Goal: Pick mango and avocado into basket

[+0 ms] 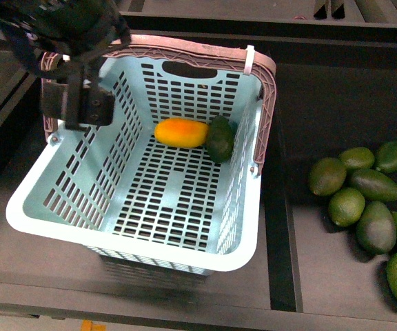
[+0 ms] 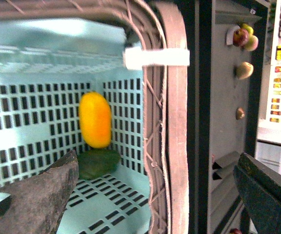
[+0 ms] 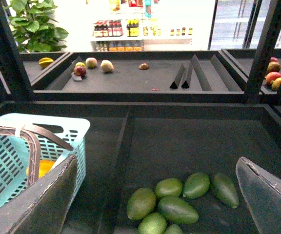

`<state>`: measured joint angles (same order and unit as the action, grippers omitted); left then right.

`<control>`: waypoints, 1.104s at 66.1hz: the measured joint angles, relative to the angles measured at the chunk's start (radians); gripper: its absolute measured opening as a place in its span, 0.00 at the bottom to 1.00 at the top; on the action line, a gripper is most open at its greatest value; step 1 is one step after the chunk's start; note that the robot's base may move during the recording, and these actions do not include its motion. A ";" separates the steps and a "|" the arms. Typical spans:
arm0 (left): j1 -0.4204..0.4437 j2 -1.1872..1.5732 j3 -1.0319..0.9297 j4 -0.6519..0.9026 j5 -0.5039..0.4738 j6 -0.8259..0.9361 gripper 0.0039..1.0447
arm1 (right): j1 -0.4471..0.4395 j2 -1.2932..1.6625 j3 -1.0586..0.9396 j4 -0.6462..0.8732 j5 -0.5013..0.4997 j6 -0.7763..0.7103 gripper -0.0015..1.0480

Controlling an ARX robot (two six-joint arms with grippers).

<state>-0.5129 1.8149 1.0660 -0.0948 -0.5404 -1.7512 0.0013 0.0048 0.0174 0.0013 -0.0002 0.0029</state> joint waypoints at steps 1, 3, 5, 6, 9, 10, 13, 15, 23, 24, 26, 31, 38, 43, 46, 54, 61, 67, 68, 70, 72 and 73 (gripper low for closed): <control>-0.002 -0.011 -0.003 -0.021 -0.003 0.000 0.92 | 0.000 0.000 0.000 0.000 0.000 0.000 0.92; -0.005 -0.022 -0.005 -0.036 -0.006 0.000 0.92 | 0.000 0.000 0.000 0.000 0.000 0.000 0.92; -0.006 -0.024 -0.005 -0.038 -0.006 0.000 0.92 | 0.000 0.000 0.000 0.000 0.000 0.000 0.92; -0.006 -0.024 -0.005 -0.039 -0.006 0.000 0.92 | 0.000 0.000 0.000 0.000 0.000 0.000 0.92; -0.007 -0.024 -0.006 -0.040 -0.005 0.000 0.92 | 0.000 0.000 0.000 0.000 0.000 0.000 0.92; -0.007 -0.024 -0.006 -0.041 -0.006 0.000 0.92 | 0.000 0.000 0.000 0.000 0.000 0.000 0.92; -0.005 -0.019 -0.031 0.029 0.006 0.074 0.90 | 0.000 0.000 0.000 0.000 0.000 0.000 0.92; 0.005 -0.019 -0.114 0.253 0.040 0.241 0.83 | 0.000 0.000 0.000 0.000 0.000 0.000 0.92; 0.078 -0.051 -0.484 1.000 0.136 0.975 0.59 | 0.000 0.000 0.000 0.000 0.001 0.000 0.92; 0.092 -0.070 -0.520 1.080 0.146 1.073 0.56 | 0.000 0.000 0.000 0.000 0.001 0.000 0.92; 0.112 -0.108 -0.561 1.168 0.153 1.210 0.51 | 0.000 0.000 0.000 0.000 0.000 0.000 0.92; 0.164 -0.236 -0.644 1.275 0.193 1.516 0.35 | 0.000 0.000 0.000 0.000 0.000 0.000 0.92; 0.222 -0.339 -0.766 1.264 0.259 1.669 0.13 | 0.000 0.000 0.000 0.000 0.000 0.000 0.92; 0.258 -0.410 -0.828 1.241 0.296 1.708 0.02 | 0.000 0.000 0.000 0.000 0.000 0.000 0.92; 0.277 -0.456 -0.855 1.228 0.315 1.717 0.02 | 0.000 0.000 0.000 0.000 0.000 0.000 0.92; 0.329 -0.584 -0.923 1.170 0.359 1.731 0.02 | 0.000 0.000 0.000 0.000 0.000 0.000 0.92; 0.363 -0.689 -0.964 1.105 0.396 1.733 0.02 | 0.000 0.000 0.000 0.000 0.000 0.000 0.92; 0.388 -0.782 -0.993 1.041 0.422 1.736 0.02 | 0.000 0.000 0.000 0.000 0.000 0.000 0.92; 0.392 -0.799 -0.998 1.028 0.426 1.736 0.02 | 0.000 0.000 0.000 0.000 0.000 0.000 0.92; 0.401 -0.833 -1.006 1.003 0.434 1.736 0.02 | 0.000 0.000 0.000 0.000 0.000 0.000 0.92; 0.412 -0.883 -1.017 0.964 0.442 1.736 0.02 | 0.000 0.000 0.000 0.000 0.000 0.000 0.92; 0.416 -0.900 -1.020 0.951 0.445 1.736 0.02 | 0.000 0.000 0.000 0.000 0.000 0.000 0.92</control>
<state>-0.0971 0.9146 0.0456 0.8558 -0.0956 -0.0147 0.0013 0.0048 0.0174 0.0013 0.0002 0.0029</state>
